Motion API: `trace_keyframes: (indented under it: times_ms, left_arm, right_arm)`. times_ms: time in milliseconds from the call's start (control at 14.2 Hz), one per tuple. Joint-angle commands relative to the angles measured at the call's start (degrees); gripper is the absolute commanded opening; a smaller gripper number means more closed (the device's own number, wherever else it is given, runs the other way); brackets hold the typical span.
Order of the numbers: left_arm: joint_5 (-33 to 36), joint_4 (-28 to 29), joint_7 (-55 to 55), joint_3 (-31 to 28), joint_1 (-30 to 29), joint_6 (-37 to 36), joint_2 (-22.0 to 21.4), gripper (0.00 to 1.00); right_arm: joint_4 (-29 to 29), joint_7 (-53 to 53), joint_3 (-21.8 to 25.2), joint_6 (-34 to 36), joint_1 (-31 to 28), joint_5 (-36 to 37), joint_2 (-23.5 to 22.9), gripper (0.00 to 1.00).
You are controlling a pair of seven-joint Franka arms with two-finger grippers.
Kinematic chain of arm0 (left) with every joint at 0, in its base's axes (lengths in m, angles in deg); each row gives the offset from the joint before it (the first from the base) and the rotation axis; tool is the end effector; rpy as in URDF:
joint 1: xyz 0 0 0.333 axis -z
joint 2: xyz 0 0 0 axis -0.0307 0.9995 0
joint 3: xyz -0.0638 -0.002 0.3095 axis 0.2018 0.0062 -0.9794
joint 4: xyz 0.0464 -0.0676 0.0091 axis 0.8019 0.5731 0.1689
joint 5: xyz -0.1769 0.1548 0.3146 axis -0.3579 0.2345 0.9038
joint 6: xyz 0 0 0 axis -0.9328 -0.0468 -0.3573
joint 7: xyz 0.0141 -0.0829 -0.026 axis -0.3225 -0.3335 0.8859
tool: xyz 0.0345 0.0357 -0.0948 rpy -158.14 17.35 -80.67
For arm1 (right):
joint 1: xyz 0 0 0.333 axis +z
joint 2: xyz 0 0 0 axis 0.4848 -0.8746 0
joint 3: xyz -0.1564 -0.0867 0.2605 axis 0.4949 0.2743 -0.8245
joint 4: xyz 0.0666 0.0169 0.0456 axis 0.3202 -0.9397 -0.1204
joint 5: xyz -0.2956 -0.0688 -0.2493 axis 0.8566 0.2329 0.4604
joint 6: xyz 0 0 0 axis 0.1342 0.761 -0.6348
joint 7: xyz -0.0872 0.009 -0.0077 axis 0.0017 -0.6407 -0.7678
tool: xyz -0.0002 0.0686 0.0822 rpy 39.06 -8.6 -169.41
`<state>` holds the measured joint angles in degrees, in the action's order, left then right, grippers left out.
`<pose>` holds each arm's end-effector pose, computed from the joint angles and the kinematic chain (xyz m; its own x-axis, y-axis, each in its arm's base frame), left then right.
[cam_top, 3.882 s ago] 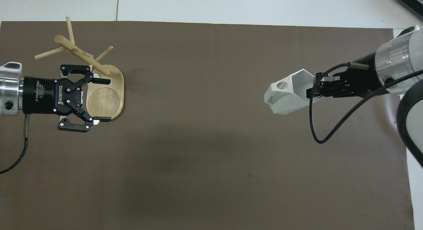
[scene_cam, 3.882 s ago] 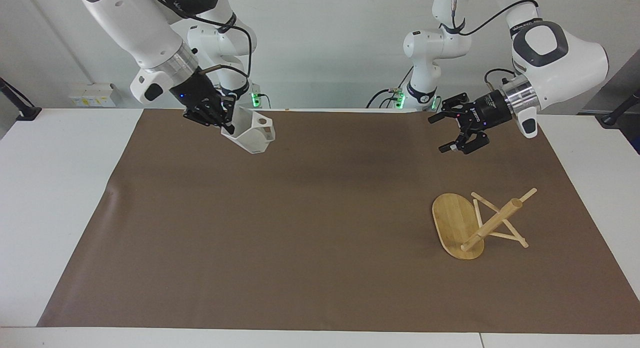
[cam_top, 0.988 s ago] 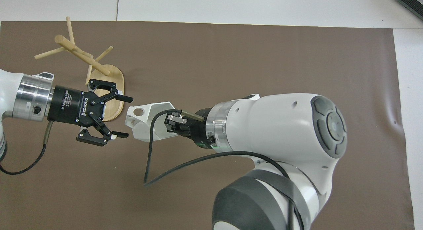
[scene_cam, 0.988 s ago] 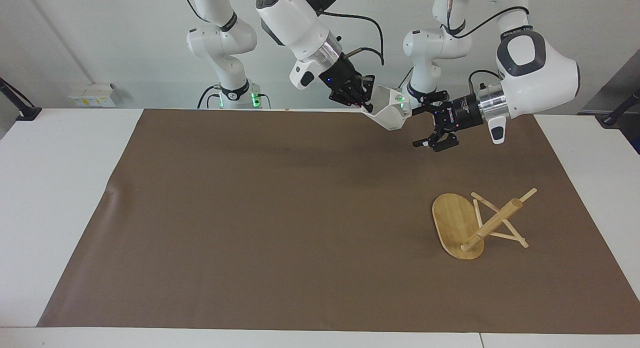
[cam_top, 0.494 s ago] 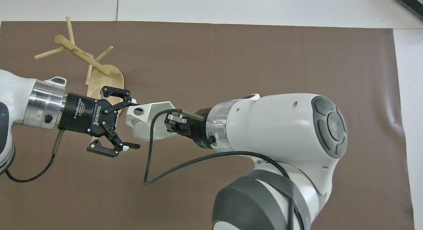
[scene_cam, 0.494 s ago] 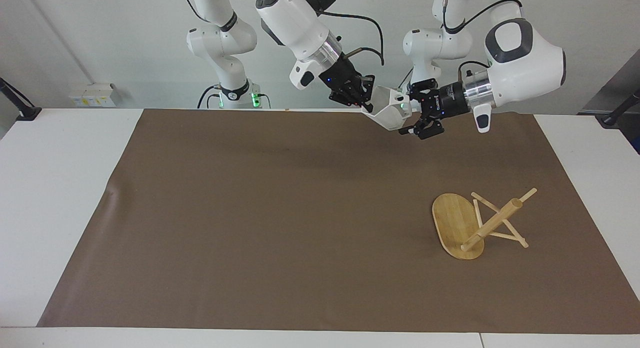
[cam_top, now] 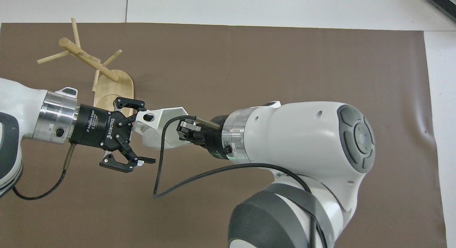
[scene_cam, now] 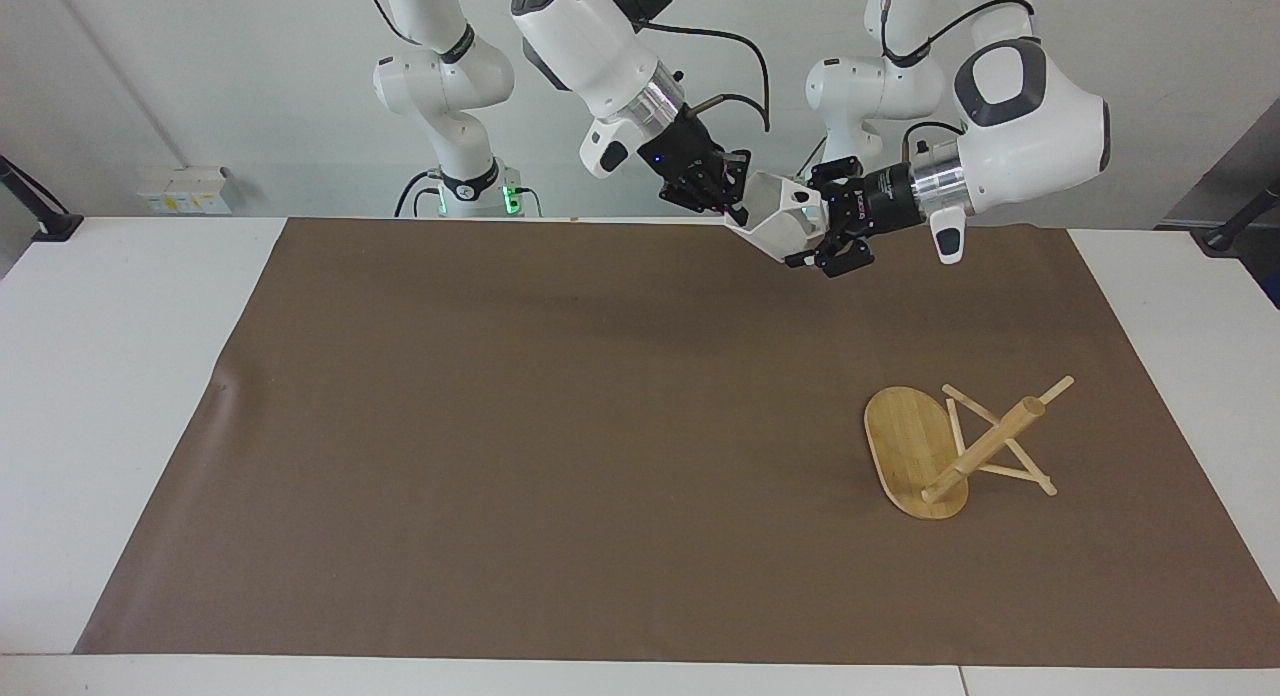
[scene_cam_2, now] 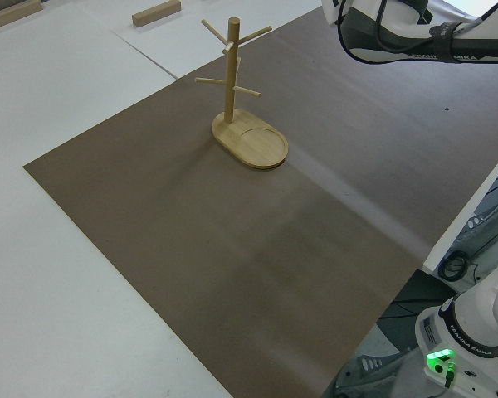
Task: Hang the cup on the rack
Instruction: 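Grasp the cup with the left gripper while the right gripper releases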
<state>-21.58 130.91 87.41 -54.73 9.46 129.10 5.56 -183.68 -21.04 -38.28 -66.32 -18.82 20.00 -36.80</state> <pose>0.4954 -0.1663 0.5338 -0.0988 0.6063 -0.7890 0.9726 -0.1088 -0.2054 0.4858 0.3727 0.5909 0.9418 -0.3034 -0.1449 -0.3256 -0.7161 -0.6174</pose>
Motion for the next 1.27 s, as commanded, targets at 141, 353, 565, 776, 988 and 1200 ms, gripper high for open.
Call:
trace_keyframes:
  times_ms: [141,353,565,776,988,1200]
  left_arm:
    - [-0.5,2.4,0.9,-0.5,1.3,0.7,-3.5,0.28]
    - [-0.5,2.4,0.9,-0.6,0.7,0.5,-4.1,0.00]
    - [-0.5,2.4,1.0,-1.0,0.6,0.2,-4.1,0.00]
    - [-0.5,2.3,1.1,-1.1,0.6,0.5,-4.1,0.00]
    - [-0.3,2.4,1.5,-1.2,0.5,1.6,-3.9,0.00]
    - [0.4,2.5,3.3,-1.2,0.3,3.7,-3.8,0.00]
  right_arm:
    - [-0.4,-1.0,-0.2,-2.3,-0.2,-1.6,0.1,0.00]
    - [-0.4,-1.2,-0.2,-2.3,-0.2,-1.6,0.1,0.00]
    - [-0.4,-1.3,-0.2,-2.1,-0.2,-1.6,0.1,0.00]
    - [-0.4,-1.2,-0.2,-1.9,-0.2,-1.6,0.1,0.15]
    - [-0.4,-1.2,-0.2,-1.6,-0.2,-1.6,0.1,0.58]
    - [-0.4,-1.2,-0.1,-1.6,-0.2,-1.6,0.1,0.76]
